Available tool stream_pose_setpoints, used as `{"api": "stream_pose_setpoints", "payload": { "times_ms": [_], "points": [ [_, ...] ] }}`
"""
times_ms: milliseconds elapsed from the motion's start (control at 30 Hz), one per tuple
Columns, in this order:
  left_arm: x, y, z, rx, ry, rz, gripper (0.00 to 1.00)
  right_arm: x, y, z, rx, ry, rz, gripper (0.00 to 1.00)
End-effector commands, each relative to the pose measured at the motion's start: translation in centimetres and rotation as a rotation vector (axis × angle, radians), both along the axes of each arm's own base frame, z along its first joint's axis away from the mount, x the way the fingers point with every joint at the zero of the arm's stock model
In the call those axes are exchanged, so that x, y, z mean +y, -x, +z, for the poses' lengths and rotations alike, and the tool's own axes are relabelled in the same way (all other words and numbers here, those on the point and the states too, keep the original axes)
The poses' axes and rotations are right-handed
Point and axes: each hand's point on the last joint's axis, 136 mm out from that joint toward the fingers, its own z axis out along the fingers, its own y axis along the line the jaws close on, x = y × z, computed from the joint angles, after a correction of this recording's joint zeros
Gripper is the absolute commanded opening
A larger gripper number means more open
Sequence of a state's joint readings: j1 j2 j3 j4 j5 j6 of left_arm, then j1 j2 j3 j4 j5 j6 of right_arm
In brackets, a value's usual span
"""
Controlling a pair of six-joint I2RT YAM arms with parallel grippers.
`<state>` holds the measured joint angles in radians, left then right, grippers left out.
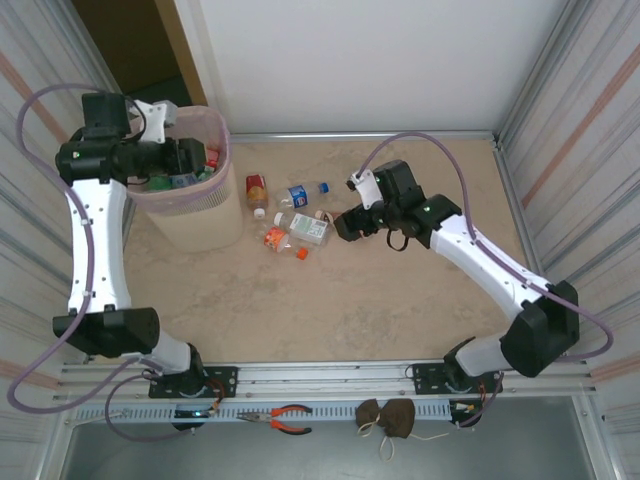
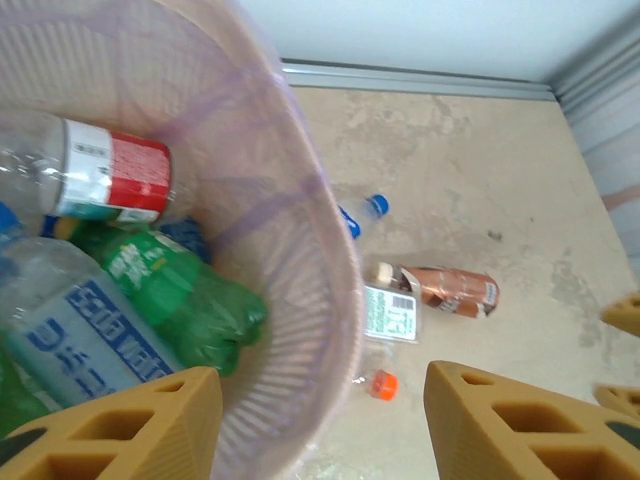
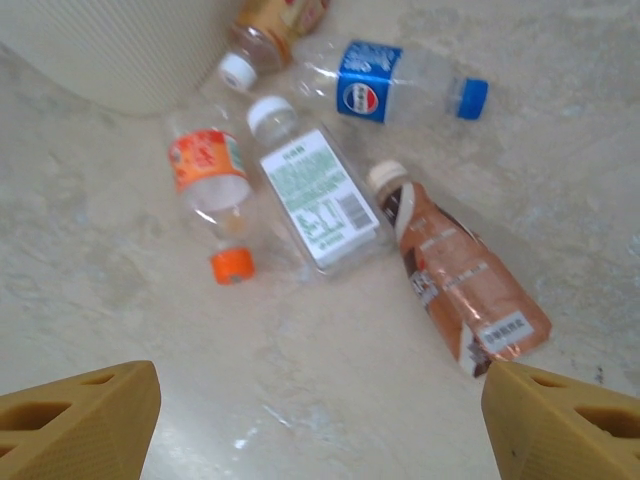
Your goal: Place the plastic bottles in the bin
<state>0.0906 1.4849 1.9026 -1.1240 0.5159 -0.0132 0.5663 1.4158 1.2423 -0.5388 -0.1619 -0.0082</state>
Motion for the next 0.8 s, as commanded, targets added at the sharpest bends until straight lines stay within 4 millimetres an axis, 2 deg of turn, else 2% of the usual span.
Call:
{"api": "stream_pose_setpoints", "payload": {
  "times_ms": [0,267,500,667,767],
  "points": [
    [-1.8,1.8,1.2,-0.039,0.061,-0.043,0.56,-1.3,-1.0,-2.0,0.016,0.104,0.081,0.82],
    [-3.5,3.9,-0.2,-0.023,0.101,-0.074,0.56,-4.2,-4.3,-8.5,0.080,0.328,0.214,0.83],
    [-3.9,4.5,-0.6,-0.020,0.122,-0.079,0.56,-4.2,-6.8,-12.6,0.132,0.425,0.336,0.85],
    [-4.0,4.8,-0.4,-0.025,0.127,-0.079,0.56,-3.6,-7.0,-15.2,0.193,0.420,0.394,0.84],
    [-4.0,4.8,-0.4,-0.023,0.132,-0.078,0.56,-3.9,-7.2,-16.7,0.227,0.431,0.398,0.83]
  ]
}}
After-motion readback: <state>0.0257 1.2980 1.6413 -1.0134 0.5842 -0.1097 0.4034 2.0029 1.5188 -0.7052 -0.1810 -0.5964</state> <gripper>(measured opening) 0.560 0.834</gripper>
